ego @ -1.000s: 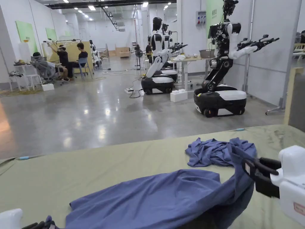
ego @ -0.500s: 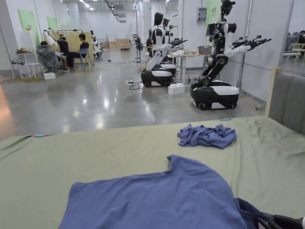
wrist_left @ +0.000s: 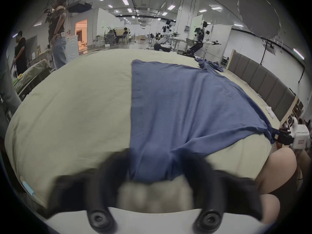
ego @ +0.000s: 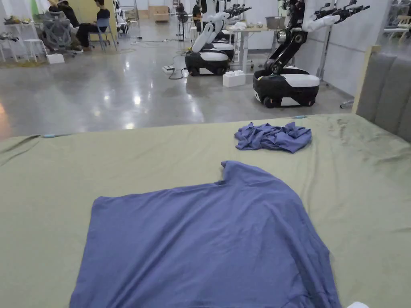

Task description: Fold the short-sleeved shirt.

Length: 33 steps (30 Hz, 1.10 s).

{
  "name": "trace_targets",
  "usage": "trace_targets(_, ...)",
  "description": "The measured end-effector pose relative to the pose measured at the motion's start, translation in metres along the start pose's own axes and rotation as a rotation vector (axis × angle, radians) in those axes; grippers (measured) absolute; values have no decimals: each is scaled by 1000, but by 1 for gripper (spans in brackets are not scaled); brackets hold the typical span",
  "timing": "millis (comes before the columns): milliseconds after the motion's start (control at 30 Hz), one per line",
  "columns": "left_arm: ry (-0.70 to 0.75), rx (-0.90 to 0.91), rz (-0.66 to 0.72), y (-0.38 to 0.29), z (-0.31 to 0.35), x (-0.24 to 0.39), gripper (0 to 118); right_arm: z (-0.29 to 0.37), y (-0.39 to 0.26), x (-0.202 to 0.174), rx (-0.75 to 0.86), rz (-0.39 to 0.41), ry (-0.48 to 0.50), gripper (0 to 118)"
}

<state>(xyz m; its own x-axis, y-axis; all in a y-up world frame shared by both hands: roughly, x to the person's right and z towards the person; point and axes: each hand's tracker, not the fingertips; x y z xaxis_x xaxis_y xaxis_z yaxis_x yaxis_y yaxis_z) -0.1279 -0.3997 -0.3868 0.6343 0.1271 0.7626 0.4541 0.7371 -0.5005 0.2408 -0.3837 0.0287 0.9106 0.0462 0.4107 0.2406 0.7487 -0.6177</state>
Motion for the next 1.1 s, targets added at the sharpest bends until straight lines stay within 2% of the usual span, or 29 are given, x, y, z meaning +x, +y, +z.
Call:
trace_targets(33, -6, -10, 2, 2, 2, 0, 118, 3, 0, 2, 19, -16, -6, 108)
trace_targets(67, 5, -50, 6, 2, 6, -1, 118, 7, 0, 3, 36, -28, -9, 118)
trace_targets(100, -24, -7, 12, 5, 21, 1, 118, 12, -1, 1, 41, -42, -18, 118)
trace_targets(167, -40, 56, 24, 0, 42, 4, 118, 29, 1, 0, 145, -78, 29, 118)
trace_targets(300, 71, 205, -14, -4, 100, 11, 116, 70, 3, -19, 273, -76, -63, 118)
trace_targets(333, 41, 237, -29, -8, 115, 14, 105, 79, 3, -23, 306, -98, -75, 118)
trace_targets(367, 41, 249, -36, -11, 126, 18, 81, 98, 8, -36, 333, -134, -55, 118)
trace_targets(400, 85, 275, -41, -14, 140, 26, 29, 108, 7, -39, 358, -164, -19, 114)
trace_targets(433, 129, 296, -49, -19, 145, 34, 0, 115, 6, -40, 386, -199, 22, 97)
trace_targets(467, 161, 303, -59, -23, 151, 37, 0, 119, 6, -40, 395, -237, 51, 40)
trace_targets(500, 119, 289, -44, -27, 156, 37, 0, 111, 7, -38, 343, -247, 20, 2)
trace_targets(533, 73, 268, -30, -27, 149, 30, 0, 113, 2, -43, 324, -239, -128, 2)
trace_targets(600, 80, 240, -19, -31, 138, 29, 0, 109, -1, -37, 264, -208, -22, 2)
trace_targets(667, 85, 185, -42, -29, 121, 34, 0, 114, 10, -49, 289, -211, -75, 2)
trace_targets(767, 23, 144, 75, -21, 90, 29, 0, 112, 15, -46, 298, -260, -69, 2)
trace_targets(800, 62, 137, 96, -18, 81, 28, 12, 112, 16, -47, 301, -265, -71, 2)
trace_targets(833, 69, 139, 99, -17, 69, 27, 49, 114, 16, -48, 297, -254, -75, 2)
trace_targets(867, 97, 127, 60, -15, 58, 25, 98, 115, 16, -50, 295, -248, -77, 2)
trace_targets(900, 105, 46, 52, -14, 42, 24, 118, 112, 20, -52, 291, -240, -84, 2)
trace_targets(933, 109, -21, 38, -15, 28, 23, 117, 111, 21, -53, 284, -232, -90, 2)
trace_targets(967, 111, 2, 30, -17, 20, 24, 115, 110, 20, -55, 256, -208, -106, 2)
trace_targets(1000, 133, 3, 8, -19, 14, 24, 106, 110, 19, -57, 251, -207, -113, 2)
trace_targets(1033, 145, -35, -3, -19, 8, 25, 85, 107, 21, -55, 247, -209, -112, 2)
trace_targets(1100, 116, -37, 6, -18, 4, 24, 58, 107, 21, -57, 237, -217, -110, 2)
